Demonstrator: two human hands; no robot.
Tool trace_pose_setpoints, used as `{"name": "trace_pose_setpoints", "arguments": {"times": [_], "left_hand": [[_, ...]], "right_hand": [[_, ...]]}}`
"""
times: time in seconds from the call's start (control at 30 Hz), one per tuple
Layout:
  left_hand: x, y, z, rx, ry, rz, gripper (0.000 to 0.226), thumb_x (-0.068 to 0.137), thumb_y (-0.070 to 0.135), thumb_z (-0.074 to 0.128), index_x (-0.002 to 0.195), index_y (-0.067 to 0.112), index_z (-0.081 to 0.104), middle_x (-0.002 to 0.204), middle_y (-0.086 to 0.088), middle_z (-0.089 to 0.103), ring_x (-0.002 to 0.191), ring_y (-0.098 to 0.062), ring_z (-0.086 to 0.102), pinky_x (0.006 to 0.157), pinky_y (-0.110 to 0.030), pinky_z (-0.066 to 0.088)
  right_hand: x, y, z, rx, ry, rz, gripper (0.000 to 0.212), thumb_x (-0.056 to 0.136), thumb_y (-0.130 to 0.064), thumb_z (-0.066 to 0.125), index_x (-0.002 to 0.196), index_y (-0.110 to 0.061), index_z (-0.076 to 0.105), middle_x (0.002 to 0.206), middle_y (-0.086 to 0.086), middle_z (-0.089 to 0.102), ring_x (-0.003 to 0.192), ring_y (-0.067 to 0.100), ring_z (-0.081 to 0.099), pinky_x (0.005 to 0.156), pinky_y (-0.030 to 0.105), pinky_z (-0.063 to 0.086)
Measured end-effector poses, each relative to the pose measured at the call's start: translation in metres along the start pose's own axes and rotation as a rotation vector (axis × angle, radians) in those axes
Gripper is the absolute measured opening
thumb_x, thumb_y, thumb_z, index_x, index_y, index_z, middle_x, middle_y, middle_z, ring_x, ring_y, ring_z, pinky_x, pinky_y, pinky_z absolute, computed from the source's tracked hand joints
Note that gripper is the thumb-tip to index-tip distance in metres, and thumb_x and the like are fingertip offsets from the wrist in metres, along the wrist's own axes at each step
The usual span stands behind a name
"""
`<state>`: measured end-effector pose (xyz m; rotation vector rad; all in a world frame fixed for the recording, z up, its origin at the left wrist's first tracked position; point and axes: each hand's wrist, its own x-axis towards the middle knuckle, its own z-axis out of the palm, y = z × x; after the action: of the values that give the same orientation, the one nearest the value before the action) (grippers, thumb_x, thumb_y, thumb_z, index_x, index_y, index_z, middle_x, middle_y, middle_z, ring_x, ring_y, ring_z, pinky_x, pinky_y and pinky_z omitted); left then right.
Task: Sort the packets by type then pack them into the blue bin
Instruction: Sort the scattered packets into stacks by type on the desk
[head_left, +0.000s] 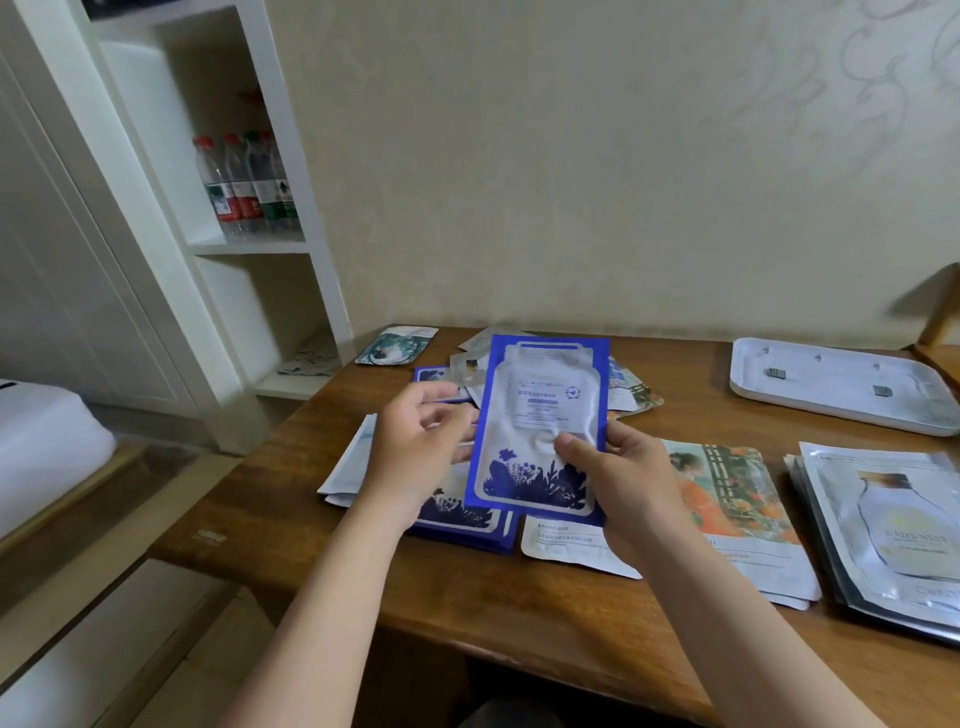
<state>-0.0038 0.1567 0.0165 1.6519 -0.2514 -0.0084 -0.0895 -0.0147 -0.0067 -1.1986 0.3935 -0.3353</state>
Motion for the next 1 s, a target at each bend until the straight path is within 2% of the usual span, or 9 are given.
{"name": "trace_pose_setpoints", "arguments": {"times": [0.1,0.23,0.33,0.5,0.57,0.67,0.8,0.87,1.0], "left_hand": [[0.011,-0.012,-0.021,0.144,0.077,0.065,0.017,0.099,0.008,0.062,0.110,0.022,0.063,0.100,-0.003,0.074,0.082,-0.010,0.075,0.069,-0.029,0.064],[0.019,-0.033,-0.039,0.352,0.085,0.101,0.025,0.098,0.012,0.060,0.093,0.036,0.060,0.102,0.002,0.072,0.095,-0.013,0.071,0.083,-0.042,0.063],[0.024,-0.048,-0.046,0.458,0.088,0.126,0.025,0.098,0.014,0.062,0.090,0.037,0.062,0.101,0.006,0.072,0.099,-0.011,0.070,0.086,-0.039,0.061],[0.023,-0.061,-0.051,0.643,-0.057,0.205,0.022,0.101,0.007,0.056,0.111,0.018,0.072,0.111,0.008,0.069,0.105,-0.007,0.063,0.077,-0.017,0.054],[0.022,-0.063,-0.048,0.730,-0.167,0.265,0.026,0.103,0.007,0.053,0.120,0.015,0.071,0.119,0.005,0.069,0.115,-0.009,0.060,0.082,-0.021,0.057],[0.020,-0.065,-0.038,0.836,-0.322,0.350,0.036,0.102,0.007,0.051,0.133,0.018,0.067,0.134,0.002,0.065,0.128,-0.013,0.056,0.101,-0.028,0.051],[0.018,-0.067,-0.022,0.921,-0.444,0.364,0.045,0.108,0.014,0.043,0.152,0.022,0.047,0.155,0.003,0.047,0.142,-0.013,0.040,0.112,-0.026,0.036],[0.019,-0.066,-0.014,0.967,-0.478,0.339,0.045,0.110,0.022,0.037,0.155,0.022,0.041,0.160,0.001,0.040,0.146,-0.014,0.034,0.117,-0.029,0.031],[0.028,-0.061,0.004,1.115,-0.541,0.297,0.044,0.111,0.028,0.032,0.153,0.016,0.040,0.162,-0.002,0.036,0.149,-0.018,0.030,0.120,-0.035,0.024]], "right_hand": [[0.011,0.010,0.006,-0.028,0.026,0.051,0.025,0.090,-0.003,0.073,0.114,-0.005,0.068,0.097,0.017,0.078,0.083,0.037,0.076,0.075,0.054,0.062],[0.022,0.028,0.025,-0.105,0.029,0.130,0.026,0.089,-0.002,0.074,0.113,-0.008,0.065,0.098,0.016,0.077,0.080,0.034,0.077,0.076,0.056,0.062],[0.032,0.039,0.040,-0.187,0.030,0.178,0.030,0.088,-0.007,0.077,0.115,-0.011,0.063,0.100,0.015,0.076,0.077,0.030,0.077,0.073,0.053,0.063],[0.041,0.052,0.056,-0.400,0.048,0.153,0.030,0.083,-0.021,0.084,0.102,-0.021,0.062,0.098,0.007,0.076,0.076,0.022,0.077,0.072,0.046,0.065],[0.040,0.053,0.058,-0.531,0.065,0.108,0.025,0.082,-0.026,0.084,0.094,-0.025,0.062,0.095,0.003,0.076,0.079,0.019,0.077,0.074,0.045,0.064],[0.037,0.051,0.060,-0.686,0.067,0.050,0.012,0.088,-0.026,0.075,0.089,-0.022,0.064,0.090,0.000,0.076,0.079,0.019,0.076,0.074,0.047,0.063],[0.030,0.041,0.062,-0.936,0.002,0.113,0.019,0.097,-0.026,0.062,0.092,-0.016,0.047,0.083,0.006,0.073,0.061,0.019,0.074,0.062,0.039,0.063],[0.029,0.038,0.061,-1.050,-0.047,0.134,0.018,0.098,-0.022,0.057,0.099,-0.004,0.056,0.077,0.009,0.073,0.055,0.019,0.073,0.061,0.036,0.063],[0.027,0.033,0.058,-1.122,-0.054,0.126,0.017,0.097,-0.014,0.049,0.104,-0.007,0.063,0.079,0.009,0.071,0.060,0.024,0.073,0.064,0.038,0.063]]}}
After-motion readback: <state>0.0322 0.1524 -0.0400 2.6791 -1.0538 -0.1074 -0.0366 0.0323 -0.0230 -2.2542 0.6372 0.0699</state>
